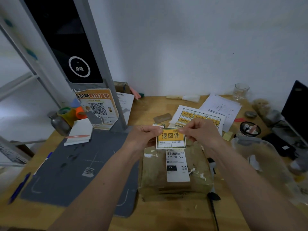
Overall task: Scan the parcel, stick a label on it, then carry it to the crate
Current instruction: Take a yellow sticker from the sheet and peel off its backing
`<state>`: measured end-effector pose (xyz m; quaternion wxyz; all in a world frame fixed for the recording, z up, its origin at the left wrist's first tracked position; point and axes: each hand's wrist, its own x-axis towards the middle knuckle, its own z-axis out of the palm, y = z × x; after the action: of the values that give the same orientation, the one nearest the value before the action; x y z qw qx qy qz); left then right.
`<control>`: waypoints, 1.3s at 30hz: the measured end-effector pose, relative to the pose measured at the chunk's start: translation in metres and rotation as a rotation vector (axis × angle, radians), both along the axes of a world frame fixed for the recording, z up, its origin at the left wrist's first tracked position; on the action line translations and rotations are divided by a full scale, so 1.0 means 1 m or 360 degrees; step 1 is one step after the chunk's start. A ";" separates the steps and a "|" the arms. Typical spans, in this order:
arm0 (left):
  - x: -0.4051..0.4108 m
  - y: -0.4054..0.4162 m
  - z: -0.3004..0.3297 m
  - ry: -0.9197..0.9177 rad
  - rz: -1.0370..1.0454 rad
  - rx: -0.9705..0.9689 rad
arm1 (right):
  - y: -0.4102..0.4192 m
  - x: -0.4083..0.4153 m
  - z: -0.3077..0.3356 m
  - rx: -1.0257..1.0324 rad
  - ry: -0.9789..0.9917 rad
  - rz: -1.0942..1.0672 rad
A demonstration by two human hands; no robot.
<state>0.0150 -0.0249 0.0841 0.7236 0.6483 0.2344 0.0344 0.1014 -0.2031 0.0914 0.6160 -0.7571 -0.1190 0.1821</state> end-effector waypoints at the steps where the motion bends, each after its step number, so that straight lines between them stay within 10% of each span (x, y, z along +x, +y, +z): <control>1: 0.001 0.000 0.000 -0.0007 0.0057 -0.0007 | 0.001 -0.002 0.001 0.0029 -0.0011 -0.0046; 8: 0.002 -0.016 -0.004 -0.0117 0.0231 -0.0024 | 0.023 -0.023 0.006 -0.0207 -0.0704 -0.0134; 39: 0.003 -0.018 -0.004 -0.0239 0.0052 -0.0344 | 0.032 -0.023 0.005 -0.0033 -0.0528 0.0134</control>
<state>0.0185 -0.0424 0.0797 0.8041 0.5583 0.1924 0.0693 0.0788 -0.1707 0.0963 0.5720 -0.7773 -0.2488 0.0813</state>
